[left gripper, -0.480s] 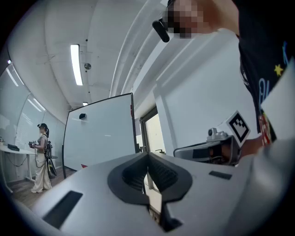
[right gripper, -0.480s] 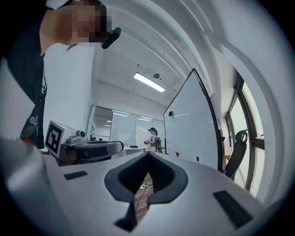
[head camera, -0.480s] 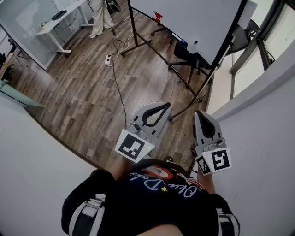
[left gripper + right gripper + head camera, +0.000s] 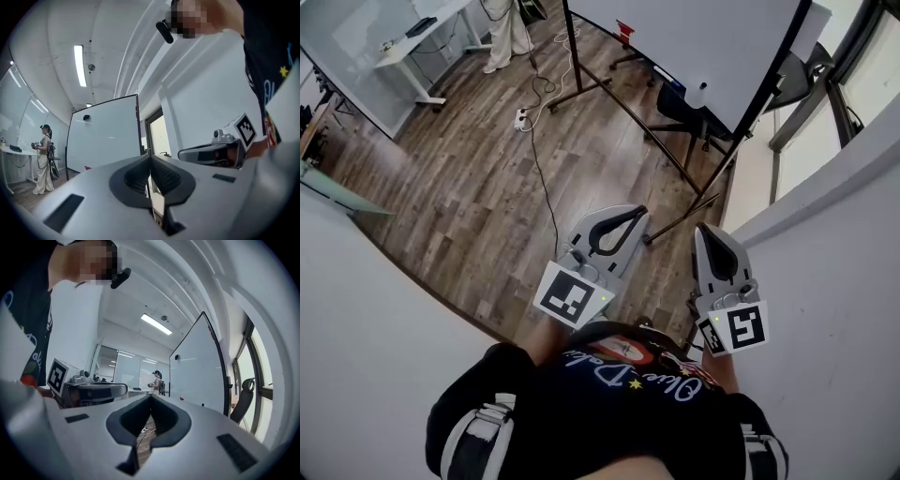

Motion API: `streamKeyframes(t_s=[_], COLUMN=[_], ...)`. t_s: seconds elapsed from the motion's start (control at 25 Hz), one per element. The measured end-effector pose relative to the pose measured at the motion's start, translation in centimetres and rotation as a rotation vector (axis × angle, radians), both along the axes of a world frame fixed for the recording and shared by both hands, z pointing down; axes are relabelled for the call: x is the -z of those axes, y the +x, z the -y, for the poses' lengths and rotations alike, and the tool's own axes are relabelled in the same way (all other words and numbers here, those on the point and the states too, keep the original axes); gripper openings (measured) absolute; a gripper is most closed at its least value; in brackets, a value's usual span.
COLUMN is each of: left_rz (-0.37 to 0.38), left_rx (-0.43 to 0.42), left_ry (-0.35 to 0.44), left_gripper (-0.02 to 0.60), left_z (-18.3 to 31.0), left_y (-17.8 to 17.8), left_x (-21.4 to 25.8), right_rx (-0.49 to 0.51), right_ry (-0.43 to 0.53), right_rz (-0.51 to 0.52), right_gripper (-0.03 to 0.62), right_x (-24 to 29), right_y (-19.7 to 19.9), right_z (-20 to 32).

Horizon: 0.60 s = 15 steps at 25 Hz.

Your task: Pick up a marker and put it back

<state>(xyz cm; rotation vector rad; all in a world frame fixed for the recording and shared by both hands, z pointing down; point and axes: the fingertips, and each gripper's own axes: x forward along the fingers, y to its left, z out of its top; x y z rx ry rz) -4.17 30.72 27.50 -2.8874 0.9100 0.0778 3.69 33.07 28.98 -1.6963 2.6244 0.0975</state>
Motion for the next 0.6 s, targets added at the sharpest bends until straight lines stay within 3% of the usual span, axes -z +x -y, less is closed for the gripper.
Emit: streamKeyframes(t_s=[0.28, 0.6], left_rz=[-0.013, -0.015], left_rx=[0.009, 0.031], left_ry=[-0.006, -0.019], left_gripper=[0.003, 0.003], left_z=[0.7, 1.7], left_y=[-1.0, -3.6], left_x=[-0.3, -0.8], right_rx=[-0.009, -0.030], right_ry=[0.004, 0.009], right_rz=[0.025, -0.062], right_gripper=[0.000, 0.002], right_x=[-0.1, 0.1], right_y=[-0.2, -1.4], right_z=[0.5, 1.1])
